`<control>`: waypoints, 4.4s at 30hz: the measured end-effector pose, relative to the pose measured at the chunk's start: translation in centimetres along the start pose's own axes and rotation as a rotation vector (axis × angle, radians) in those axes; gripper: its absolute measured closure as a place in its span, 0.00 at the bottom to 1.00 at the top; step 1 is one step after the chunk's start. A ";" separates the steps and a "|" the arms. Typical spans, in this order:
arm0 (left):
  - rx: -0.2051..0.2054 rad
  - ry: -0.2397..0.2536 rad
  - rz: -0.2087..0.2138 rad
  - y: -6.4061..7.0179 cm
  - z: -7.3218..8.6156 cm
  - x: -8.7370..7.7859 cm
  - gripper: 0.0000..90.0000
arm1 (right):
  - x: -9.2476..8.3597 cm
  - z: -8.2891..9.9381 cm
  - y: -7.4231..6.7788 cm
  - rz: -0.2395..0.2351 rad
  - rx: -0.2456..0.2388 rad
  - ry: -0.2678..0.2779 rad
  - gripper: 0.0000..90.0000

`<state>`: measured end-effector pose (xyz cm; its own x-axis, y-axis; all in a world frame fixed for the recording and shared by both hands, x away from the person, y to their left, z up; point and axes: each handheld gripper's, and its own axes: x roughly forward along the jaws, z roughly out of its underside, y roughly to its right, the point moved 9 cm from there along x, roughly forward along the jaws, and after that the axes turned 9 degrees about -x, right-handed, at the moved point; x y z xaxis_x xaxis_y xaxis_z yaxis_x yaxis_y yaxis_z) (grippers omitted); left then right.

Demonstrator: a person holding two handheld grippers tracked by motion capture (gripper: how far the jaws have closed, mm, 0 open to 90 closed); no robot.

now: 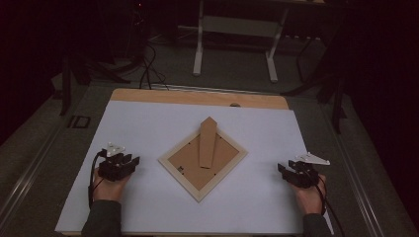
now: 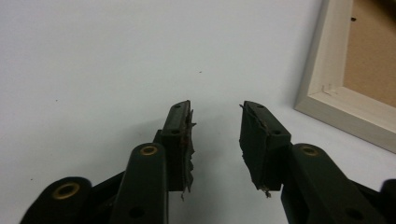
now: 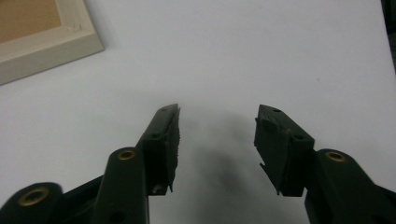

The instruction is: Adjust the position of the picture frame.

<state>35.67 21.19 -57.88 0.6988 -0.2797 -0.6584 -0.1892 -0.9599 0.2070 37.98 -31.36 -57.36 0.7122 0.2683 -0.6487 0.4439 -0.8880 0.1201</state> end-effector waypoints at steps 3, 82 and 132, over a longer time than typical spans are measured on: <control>0.009 -0.005 0.004 0.2 -0.1 0.0 0.74 | -0.1 -0.4 -0.1 -0.006 -0.001 0.010 0.59; 0.181 -0.149 0.126 5.0 -0.8 5.3 1.00 | 4.7 -4.3 -11.4 -0.178 -0.202 -0.058 1.00; 0.263 -0.167 0.260 8.9 1.1 4.6 1.00 | 6.3 -4.6 -11.3 -0.179 -0.185 -0.106 1.00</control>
<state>36.40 11.33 -59.83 0.4869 -0.4922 -0.7216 -0.5299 -0.8232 0.2039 39.97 -17.94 -59.41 0.5570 0.3654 -0.7458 0.6560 -0.7443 0.1253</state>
